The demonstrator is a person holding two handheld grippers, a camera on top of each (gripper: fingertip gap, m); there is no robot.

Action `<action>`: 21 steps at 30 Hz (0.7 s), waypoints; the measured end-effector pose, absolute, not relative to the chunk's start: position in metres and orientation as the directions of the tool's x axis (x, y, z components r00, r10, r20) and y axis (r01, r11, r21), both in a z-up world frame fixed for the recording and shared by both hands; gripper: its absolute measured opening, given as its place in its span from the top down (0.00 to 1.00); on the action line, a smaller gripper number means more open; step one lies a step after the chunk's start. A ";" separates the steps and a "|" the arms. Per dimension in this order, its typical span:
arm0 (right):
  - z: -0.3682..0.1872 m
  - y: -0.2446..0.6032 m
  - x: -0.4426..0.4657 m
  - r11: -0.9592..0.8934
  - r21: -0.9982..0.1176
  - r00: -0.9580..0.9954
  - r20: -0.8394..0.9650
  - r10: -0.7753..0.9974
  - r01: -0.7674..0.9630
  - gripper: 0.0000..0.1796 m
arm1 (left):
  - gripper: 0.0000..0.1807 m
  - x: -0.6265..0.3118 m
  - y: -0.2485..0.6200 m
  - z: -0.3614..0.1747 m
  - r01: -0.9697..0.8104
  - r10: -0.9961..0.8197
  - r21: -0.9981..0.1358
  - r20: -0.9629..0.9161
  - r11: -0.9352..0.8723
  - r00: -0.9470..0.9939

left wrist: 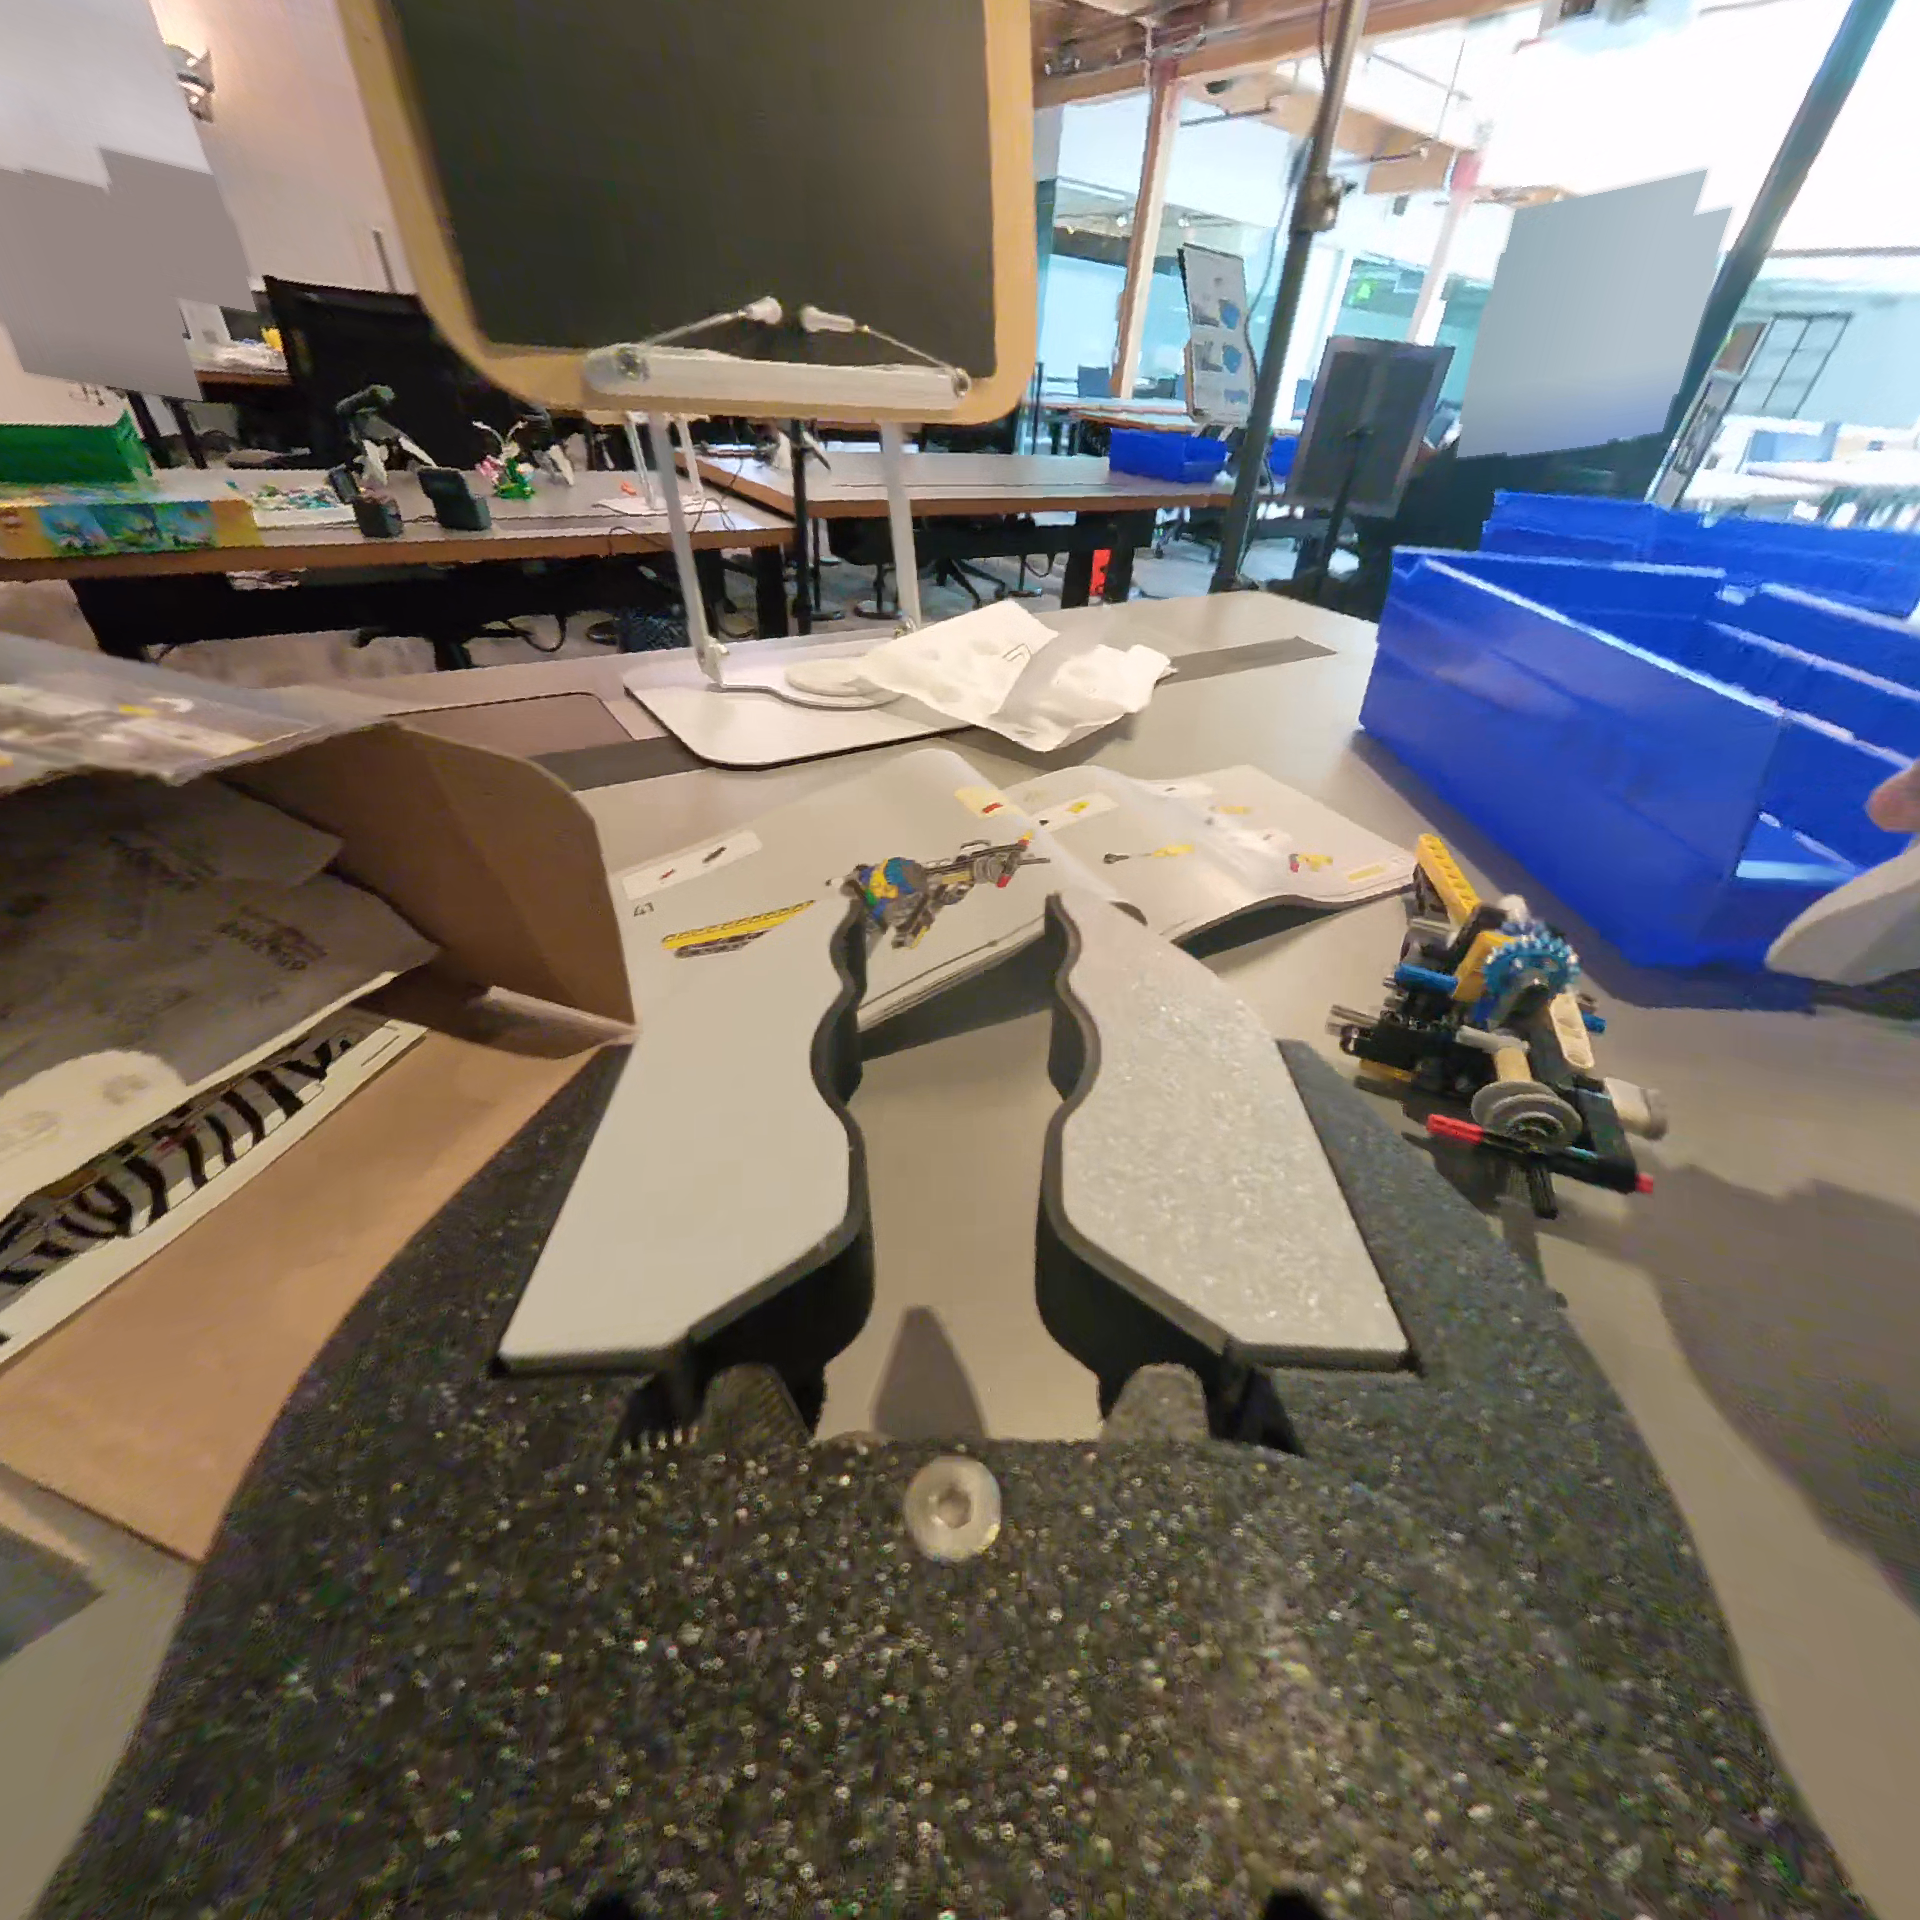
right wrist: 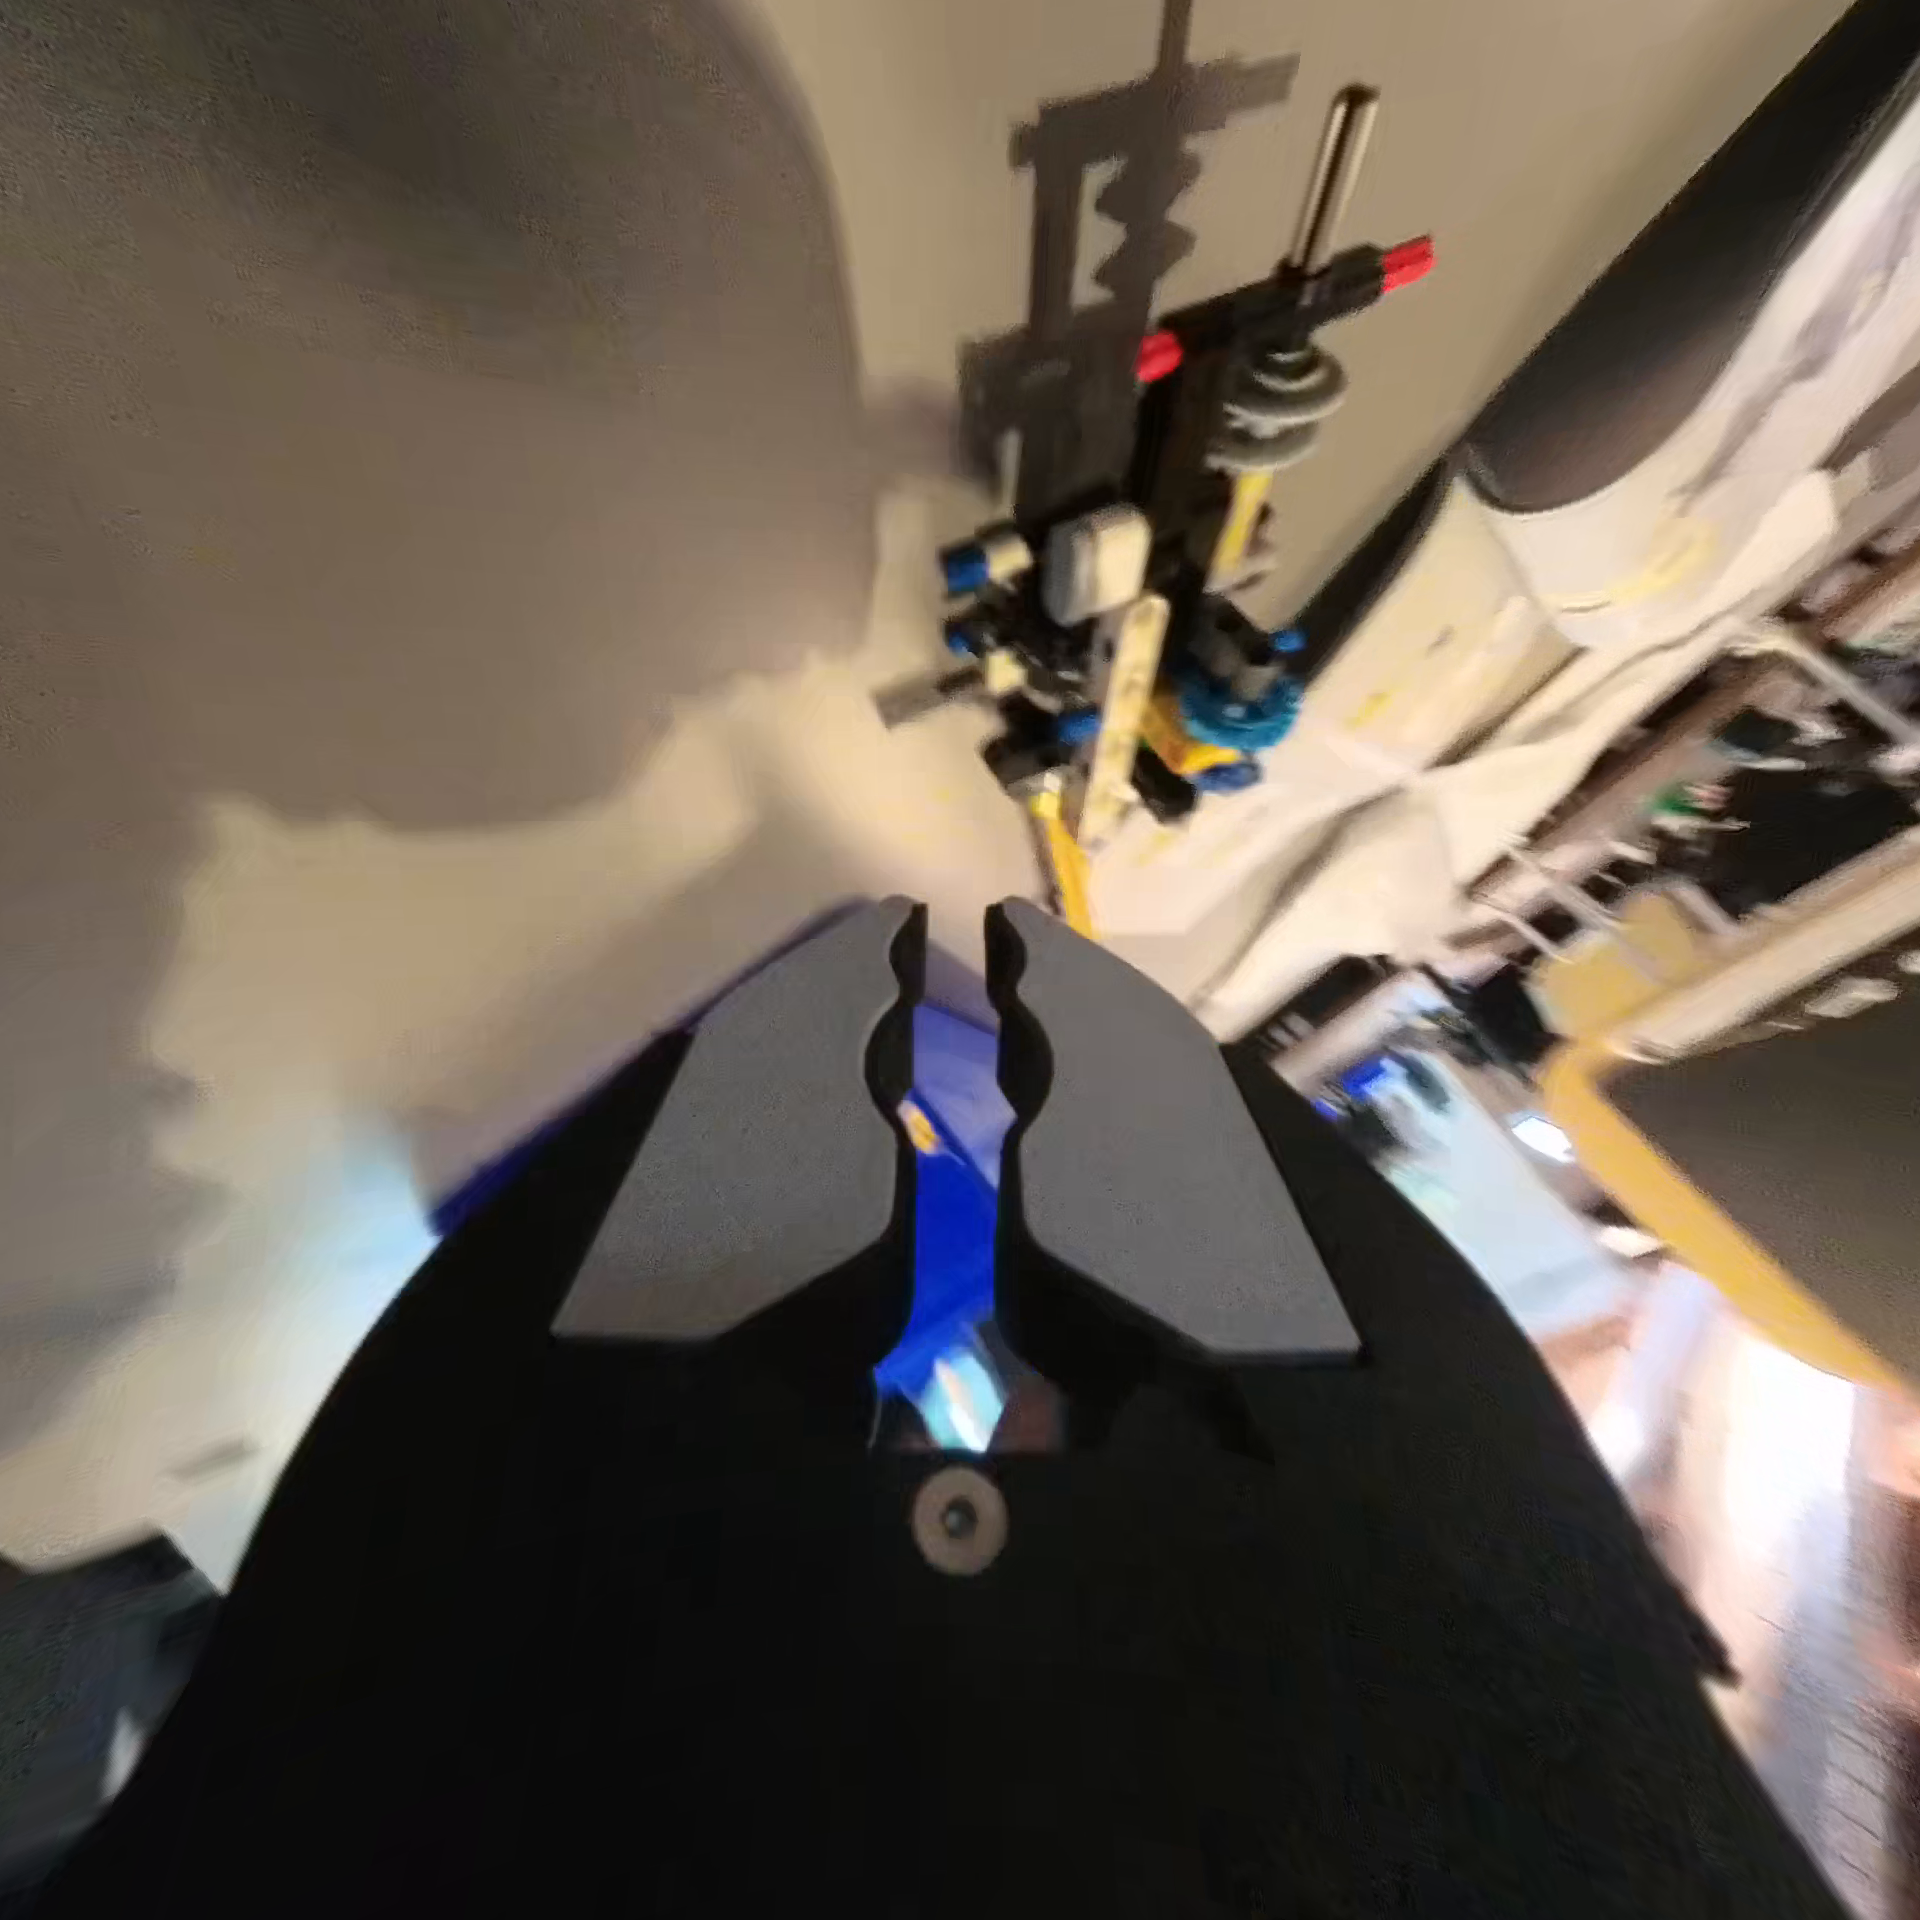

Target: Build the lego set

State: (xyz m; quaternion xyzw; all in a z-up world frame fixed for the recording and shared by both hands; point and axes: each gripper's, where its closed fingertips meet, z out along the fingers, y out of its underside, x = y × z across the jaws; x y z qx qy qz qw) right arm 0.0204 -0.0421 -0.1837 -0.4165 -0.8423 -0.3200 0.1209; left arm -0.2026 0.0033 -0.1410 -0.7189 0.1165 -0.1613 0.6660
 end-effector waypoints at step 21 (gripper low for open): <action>-0.126 -0.065 -0.046 0.464 0.668 -0.795 0.347 0.499 0.582 0.90 | 0.82 -0.222 -0.006 -0.136 0.124 -0.354 -0.991 0.137 -0.057 0.925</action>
